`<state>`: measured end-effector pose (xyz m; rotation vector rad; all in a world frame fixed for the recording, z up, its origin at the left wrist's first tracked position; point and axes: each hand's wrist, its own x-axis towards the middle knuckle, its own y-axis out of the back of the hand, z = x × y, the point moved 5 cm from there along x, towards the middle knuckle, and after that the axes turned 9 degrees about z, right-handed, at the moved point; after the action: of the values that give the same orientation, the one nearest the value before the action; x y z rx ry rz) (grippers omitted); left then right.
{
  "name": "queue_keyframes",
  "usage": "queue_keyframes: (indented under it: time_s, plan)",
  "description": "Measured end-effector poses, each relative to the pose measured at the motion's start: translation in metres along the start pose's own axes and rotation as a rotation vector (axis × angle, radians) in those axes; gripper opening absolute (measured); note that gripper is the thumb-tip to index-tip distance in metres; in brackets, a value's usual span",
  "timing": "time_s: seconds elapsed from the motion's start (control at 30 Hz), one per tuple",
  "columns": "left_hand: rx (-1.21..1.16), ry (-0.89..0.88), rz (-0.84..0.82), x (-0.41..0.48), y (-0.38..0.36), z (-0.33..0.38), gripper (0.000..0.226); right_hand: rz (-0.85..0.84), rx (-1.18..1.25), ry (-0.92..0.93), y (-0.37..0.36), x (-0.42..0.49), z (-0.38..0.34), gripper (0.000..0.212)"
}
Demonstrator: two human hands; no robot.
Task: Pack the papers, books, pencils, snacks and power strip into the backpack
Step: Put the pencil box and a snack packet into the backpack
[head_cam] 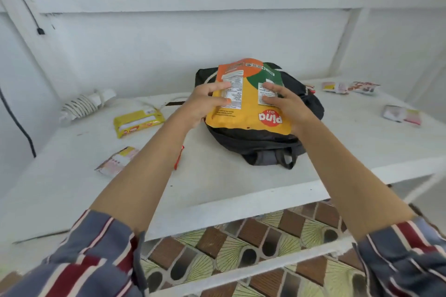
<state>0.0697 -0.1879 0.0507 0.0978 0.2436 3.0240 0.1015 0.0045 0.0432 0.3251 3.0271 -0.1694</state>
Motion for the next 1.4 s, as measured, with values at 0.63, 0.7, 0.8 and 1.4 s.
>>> queue_keyframes:
  time_s: [0.63, 0.7, 0.8, 1.4]
  plan:
    - [0.278, -0.157, 0.057, -0.044, -0.125, -0.013, 0.033, -0.081, -0.065, -0.064, 0.175, -0.029, 0.02, 0.039]
    - [0.471, -0.252, 0.022, -0.04, -0.134, -0.016, 0.033, -0.104, -0.071, -0.073, 0.192, -0.027, 0.022, 0.039]
    - [0.694, -0.298, -0.051, -0.03, -0.146, -0.026, 0.03, -0.145, -0.075, -0.094, 0.211, -0.023, 0.022, 0.037]
    - [0.857, -0.286, 0.111, 0.015, -0.118, 0.003, 0.057, -0.439, 0.113, -0.117, 0.236, 0.025, 0.022, 0.074]
